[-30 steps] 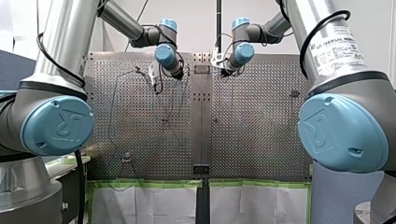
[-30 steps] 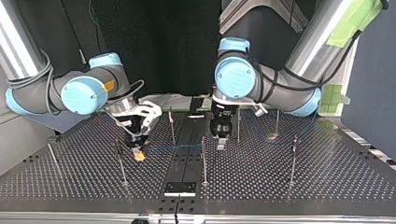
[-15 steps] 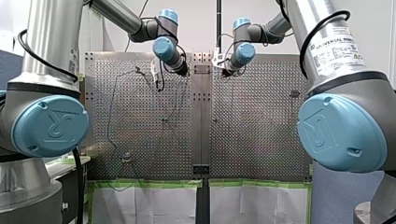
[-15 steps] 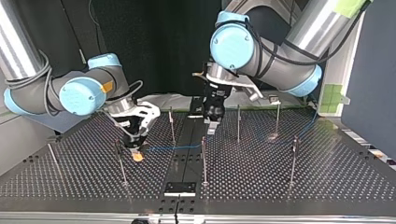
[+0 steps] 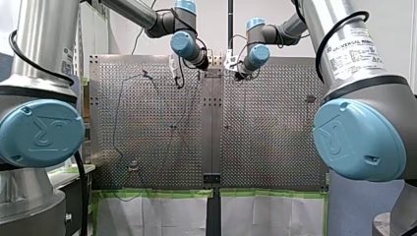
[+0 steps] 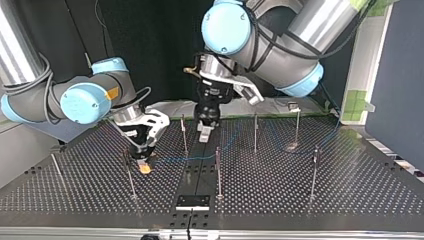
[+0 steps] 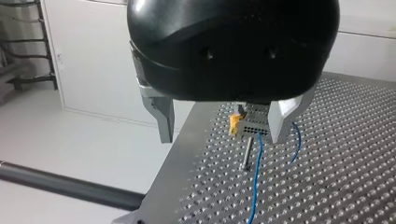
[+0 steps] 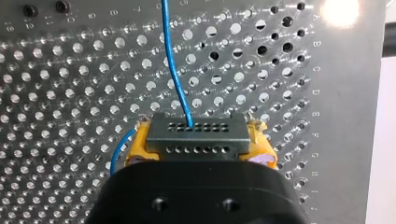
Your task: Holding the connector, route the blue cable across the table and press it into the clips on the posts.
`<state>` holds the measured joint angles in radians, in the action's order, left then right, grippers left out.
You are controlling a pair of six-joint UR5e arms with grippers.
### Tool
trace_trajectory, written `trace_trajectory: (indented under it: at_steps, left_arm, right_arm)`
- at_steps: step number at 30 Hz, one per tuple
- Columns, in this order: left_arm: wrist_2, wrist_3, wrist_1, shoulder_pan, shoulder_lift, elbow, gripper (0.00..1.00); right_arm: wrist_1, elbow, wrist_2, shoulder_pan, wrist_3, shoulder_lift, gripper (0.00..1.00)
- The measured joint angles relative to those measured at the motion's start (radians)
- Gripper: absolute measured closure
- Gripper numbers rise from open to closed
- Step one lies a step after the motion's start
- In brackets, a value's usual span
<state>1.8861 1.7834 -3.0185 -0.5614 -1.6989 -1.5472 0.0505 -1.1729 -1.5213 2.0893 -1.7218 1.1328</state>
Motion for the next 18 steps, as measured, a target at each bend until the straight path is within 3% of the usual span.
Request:
trace_trajectory:
  at_steps: [8,18]
  left_arm:
    - [0.061,-0.013,-0.025,-0.042,-0.065,0.066,0.00]
    - [0.091,-0.023,-0.049,-0.037,-0.147,0.148,0.00]
  right_arm:
    - [0.000,0.000,0.004,-0.001,-0.001,0.002,1.00]
    - [0.001,0.000,0.004,-0.001,-0.001,0.002,1.00]
